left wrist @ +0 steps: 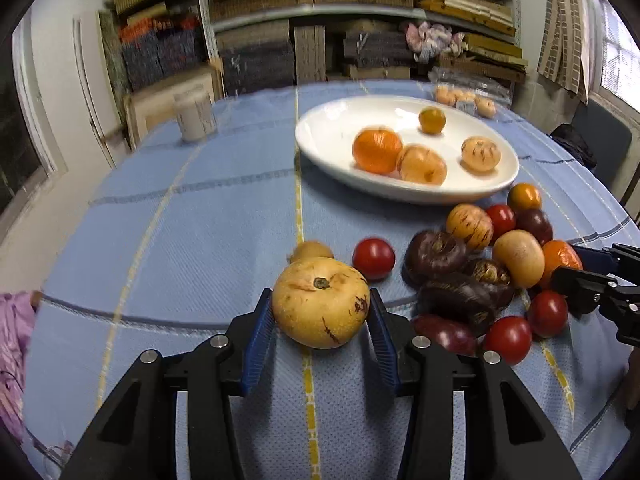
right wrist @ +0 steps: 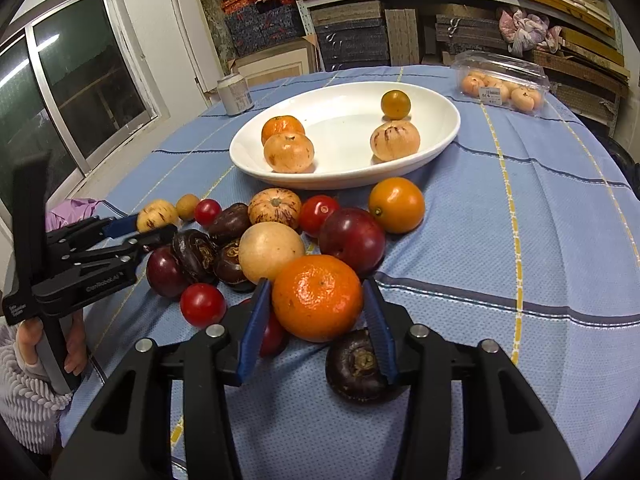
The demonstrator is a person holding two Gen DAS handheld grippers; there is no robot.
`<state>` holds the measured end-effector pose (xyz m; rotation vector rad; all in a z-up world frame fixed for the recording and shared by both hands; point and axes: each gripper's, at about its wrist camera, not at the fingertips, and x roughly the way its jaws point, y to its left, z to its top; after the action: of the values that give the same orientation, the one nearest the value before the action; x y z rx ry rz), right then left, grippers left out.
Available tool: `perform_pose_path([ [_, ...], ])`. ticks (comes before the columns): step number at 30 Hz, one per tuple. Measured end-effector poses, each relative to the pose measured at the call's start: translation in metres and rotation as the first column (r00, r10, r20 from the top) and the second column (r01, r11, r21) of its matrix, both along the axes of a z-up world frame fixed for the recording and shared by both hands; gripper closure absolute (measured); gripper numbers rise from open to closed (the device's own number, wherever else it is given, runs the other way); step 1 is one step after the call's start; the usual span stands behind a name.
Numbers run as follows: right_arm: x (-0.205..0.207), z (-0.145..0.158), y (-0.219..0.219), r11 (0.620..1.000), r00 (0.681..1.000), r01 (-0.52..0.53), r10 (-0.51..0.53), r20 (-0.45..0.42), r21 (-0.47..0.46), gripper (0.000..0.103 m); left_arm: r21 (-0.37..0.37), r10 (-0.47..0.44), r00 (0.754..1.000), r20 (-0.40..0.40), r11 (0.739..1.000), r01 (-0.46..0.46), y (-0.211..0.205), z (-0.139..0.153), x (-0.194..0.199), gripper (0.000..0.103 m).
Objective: Organize fruits
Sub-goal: 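Grasp the pale yellow round fruit with the left tool while the right tool grasps a mandarin, then carry both fruits onto the white plate and open both tools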
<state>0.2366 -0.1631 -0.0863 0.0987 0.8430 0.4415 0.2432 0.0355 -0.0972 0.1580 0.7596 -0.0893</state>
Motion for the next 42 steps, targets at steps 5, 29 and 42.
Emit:
perform_pose_path([
  [5, -0.003, 0.006, -0.006, 1.0, 0.999, 0.026, -0.027, 0.032, 0.014, 0.057, 0.004, 0.0, 0.996, 0.094, 1.0, -0.001, -0.004, 0.014, -0.014, 0.056],
  [29, 0.114, 0.078, -0.022, 0.978, 0.988, 0.111, -0.127, 0.084, 0.174, 0.058, -0.125, 0.036, 0.994, 0.102, 0.992, -0.023, -0.035, 0.07, 0.112, 0.056],
  [42, 0.151, 0.049, 0.0, 0.989, 0.992, 0.098, -0.105, 0.065, 0.108, 0.056, -0.183, 0.053, 0.997, -0.051, 0.981, -0.062, -0.022, 0.027, 0.18, 0.055],
])
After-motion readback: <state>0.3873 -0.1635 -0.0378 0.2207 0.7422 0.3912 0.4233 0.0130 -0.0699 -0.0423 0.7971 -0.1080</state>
